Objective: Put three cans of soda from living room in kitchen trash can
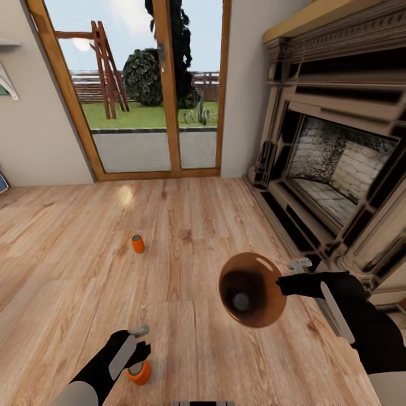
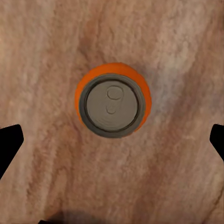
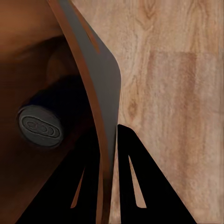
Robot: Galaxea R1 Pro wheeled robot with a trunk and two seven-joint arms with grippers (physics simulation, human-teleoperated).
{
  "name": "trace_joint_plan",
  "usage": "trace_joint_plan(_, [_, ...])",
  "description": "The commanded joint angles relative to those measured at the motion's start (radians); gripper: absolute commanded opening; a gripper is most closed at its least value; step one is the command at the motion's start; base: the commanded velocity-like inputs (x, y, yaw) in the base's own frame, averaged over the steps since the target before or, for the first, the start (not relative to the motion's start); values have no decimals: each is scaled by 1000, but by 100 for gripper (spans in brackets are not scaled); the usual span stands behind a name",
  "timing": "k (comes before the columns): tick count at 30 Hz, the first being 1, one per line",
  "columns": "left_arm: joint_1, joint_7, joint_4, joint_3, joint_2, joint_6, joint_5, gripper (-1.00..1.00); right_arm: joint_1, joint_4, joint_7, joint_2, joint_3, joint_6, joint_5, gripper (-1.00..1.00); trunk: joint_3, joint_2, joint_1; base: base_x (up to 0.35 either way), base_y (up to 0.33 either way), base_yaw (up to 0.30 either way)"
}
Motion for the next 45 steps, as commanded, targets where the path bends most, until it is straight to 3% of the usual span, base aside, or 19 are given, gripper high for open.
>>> trace_joint_plan(1, [-2, -7, 1, 0, 3, 0, 0, 100, 0, -2, 8, -1, 0, 7, -50, -100, -4, 0, 0, 0, 0, 0])
trace_joint_plan(4, [-35, -47, 23, 0, 18, -2, 0, 100, 0, -5, 9, -6, 0, 7, -59, -100, -15, -1, 2, 0, 0, 0])
trace_joint_plan(12, [-78, -59, 45, -1, 22, -15, 0, 100, 6, -18, 9, -10, 0, 7, -63, -100, -46, -3, 5, 0, 0, 0])
trace_joint_plan(31, [-84, -60, 48, -2, 22, -20, 0, 100, 14, -34, 9, -10, 2, 7, -62, -100, -120, -7, 14, 0, 0, 0])
trace_joint_plan(38, [-130, -60, 75, -2, 25, -20, 0, 100, 15, -34, 9, -10, 2, 7, -62, -100, -147, -9, 17, 0, 0, 0])
trace_joint_plan(45, [-135, -60, 83, -2, 23, -20, -1, 100, 14, -34, 9, -10, 2, 7, -62, -100, -174, -11, 20, 0, 0, 0])
